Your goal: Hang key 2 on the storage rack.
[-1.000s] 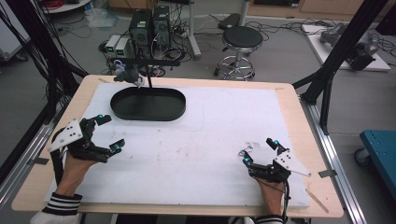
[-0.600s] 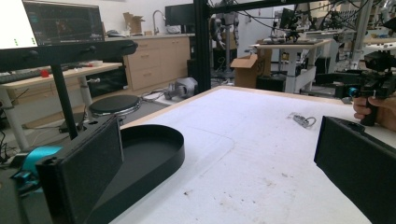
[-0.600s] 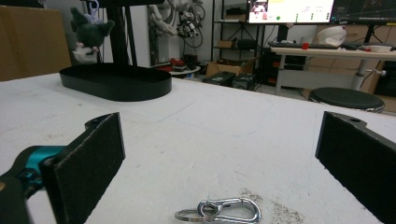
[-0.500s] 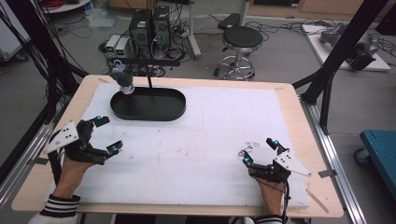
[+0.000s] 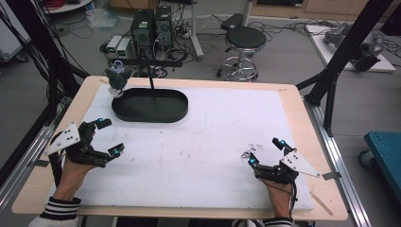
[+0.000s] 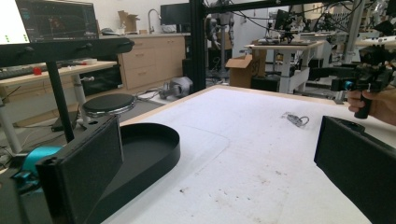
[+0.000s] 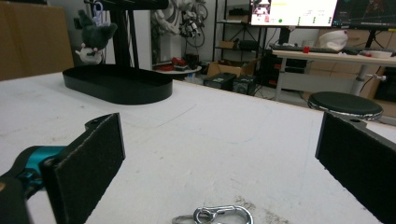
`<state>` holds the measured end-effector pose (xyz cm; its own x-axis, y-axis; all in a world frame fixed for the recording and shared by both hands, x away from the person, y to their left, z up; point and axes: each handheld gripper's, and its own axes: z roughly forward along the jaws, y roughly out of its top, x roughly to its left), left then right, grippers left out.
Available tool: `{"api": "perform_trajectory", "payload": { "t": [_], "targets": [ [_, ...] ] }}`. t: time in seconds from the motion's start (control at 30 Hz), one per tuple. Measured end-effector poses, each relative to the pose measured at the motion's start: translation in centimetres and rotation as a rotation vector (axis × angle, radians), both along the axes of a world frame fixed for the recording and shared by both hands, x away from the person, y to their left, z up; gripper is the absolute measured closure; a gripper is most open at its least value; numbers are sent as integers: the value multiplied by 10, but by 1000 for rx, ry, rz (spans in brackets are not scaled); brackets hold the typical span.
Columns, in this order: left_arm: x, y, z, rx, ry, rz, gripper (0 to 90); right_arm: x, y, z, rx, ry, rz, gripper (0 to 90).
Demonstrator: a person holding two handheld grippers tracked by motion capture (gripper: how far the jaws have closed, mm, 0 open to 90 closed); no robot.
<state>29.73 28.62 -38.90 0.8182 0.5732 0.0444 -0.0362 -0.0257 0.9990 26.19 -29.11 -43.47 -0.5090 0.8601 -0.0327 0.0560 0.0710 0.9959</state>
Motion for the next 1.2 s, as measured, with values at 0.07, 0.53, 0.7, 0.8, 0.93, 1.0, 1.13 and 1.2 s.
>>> {"api": "perform_trajectory", "payload": {
  "t": [0.07, 0.53, 0.7, 0.8, 0.93, 1.0, 1.13, 1.2],
  "targets": [
    [1, 0, -1, -9, 11, -10, 17, 0, -2, 6, -20, 18, 24, 6],
    [1, -3, -2, -1, 17, -30, 17, 12, -11, 39, -215, 119, 172, 6],
    [0, -10, -3, 31, 1, -68, 17, 18, -9, 49, -278, 171, 234, 6],
    [0, -13, -3, 17, -3, -86, 17, 22, -9, 53, -295, 193, 290, 6],
    [1, -17, -5, 54, 20, -75, 17, 27, -6, 55, -365, 221, 342, 6],
    [2, -18, -6, 51, 30, -77, 17, 32, -4, 55, -393, 230, 368, 6],
    [2, -20, -7, 58, 41, -87, 17, 40, 1, 54, -446, 271, 414, 6],
    [2, -20, -7, 58, 51, -84, 17, 45, 3, 54, -496, 300, 429, 6]
  ]
}}
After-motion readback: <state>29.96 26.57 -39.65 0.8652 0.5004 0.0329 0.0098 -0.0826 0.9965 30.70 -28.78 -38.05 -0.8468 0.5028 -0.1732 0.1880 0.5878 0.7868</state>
